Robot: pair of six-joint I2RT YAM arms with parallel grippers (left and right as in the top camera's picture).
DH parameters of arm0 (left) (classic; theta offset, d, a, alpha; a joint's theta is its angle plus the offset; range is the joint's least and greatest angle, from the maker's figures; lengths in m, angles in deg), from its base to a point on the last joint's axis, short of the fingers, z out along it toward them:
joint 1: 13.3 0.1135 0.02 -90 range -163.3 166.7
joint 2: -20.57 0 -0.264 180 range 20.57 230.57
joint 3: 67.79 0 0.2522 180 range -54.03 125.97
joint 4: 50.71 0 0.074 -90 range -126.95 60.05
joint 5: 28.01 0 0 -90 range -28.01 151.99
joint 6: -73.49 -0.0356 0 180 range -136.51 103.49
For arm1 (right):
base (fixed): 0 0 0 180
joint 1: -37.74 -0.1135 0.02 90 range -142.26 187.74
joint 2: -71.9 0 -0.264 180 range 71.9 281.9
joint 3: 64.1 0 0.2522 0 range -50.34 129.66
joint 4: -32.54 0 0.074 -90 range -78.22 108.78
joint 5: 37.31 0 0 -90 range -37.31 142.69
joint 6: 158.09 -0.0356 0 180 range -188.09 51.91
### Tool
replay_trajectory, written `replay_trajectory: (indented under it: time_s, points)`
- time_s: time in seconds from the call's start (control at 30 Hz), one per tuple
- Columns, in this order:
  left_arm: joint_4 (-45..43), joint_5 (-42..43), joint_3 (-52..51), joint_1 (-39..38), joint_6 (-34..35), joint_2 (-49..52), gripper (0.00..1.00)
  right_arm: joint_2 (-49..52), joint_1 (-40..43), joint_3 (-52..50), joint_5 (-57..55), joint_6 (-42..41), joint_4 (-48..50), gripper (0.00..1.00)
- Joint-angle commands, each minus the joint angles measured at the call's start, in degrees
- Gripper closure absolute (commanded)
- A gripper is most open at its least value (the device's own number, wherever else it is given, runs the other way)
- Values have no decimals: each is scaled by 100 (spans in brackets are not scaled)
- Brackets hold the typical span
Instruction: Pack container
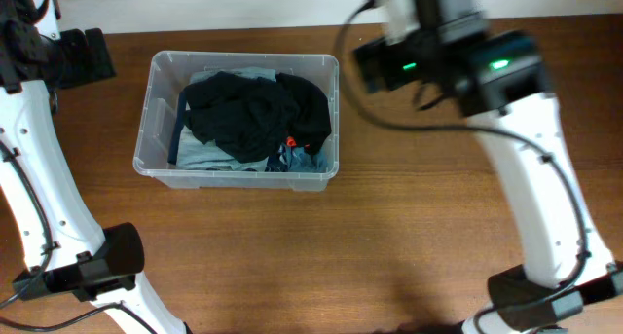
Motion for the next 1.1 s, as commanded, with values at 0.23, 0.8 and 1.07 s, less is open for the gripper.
replay_trajectory:
  time_s: [0.23, 0.8, 1.07]
  points:
    - [-4, -24, 83, 4, 52, -129, 0, -844, 2588, 13, 1814, 199, -968, 2]
    - [-4, -24, 83, 4, 52, -129, 0, -5141, 2723, -3862, 1178, 1749, 595, 2]
    - [-4, -24, 83, 4, 55, -129, 0, -7484, 2723, -8251, 1314, 1231, 3058, 2]
